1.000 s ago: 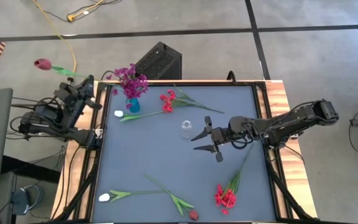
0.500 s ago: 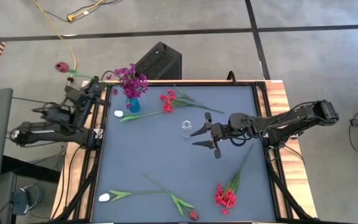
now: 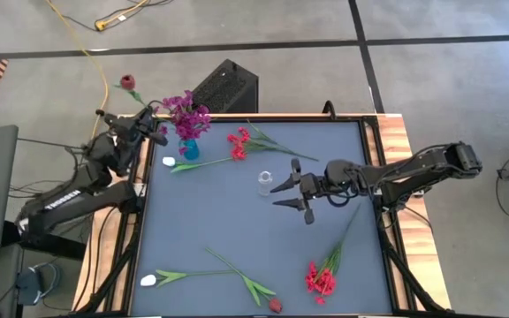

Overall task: Sort flowers into vase by color
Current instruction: Put the top dark red tulip into the blue vase

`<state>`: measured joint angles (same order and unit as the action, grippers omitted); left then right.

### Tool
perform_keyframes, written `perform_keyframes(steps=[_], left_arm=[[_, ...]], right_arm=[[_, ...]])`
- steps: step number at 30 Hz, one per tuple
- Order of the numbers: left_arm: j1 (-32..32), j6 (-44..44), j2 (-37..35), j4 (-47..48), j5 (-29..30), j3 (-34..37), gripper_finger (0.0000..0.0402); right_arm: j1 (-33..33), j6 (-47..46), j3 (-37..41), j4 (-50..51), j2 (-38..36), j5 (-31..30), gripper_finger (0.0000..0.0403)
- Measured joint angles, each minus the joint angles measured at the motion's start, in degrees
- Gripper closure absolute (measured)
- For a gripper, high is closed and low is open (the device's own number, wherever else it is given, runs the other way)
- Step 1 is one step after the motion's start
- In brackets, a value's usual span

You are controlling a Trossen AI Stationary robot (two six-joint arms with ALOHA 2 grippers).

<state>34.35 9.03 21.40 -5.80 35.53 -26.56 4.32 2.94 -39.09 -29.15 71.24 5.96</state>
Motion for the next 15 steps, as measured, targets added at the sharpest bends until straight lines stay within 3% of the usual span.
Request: perform_keyframes(steps=[8,15], left_arm=[[18.72,-7.91,0.72,1.17,-19.14,-0.09,0.0401],[34.74,-15.29,6.45,2.80,-37.66,-0.11,0.0401]], right_arm=[[0.04,-1.42,0.00,0.38,0.00,0.00,0.0221],[-0.75,-1.46,0.00,0.42,0.00,-0.02,0.0221]])
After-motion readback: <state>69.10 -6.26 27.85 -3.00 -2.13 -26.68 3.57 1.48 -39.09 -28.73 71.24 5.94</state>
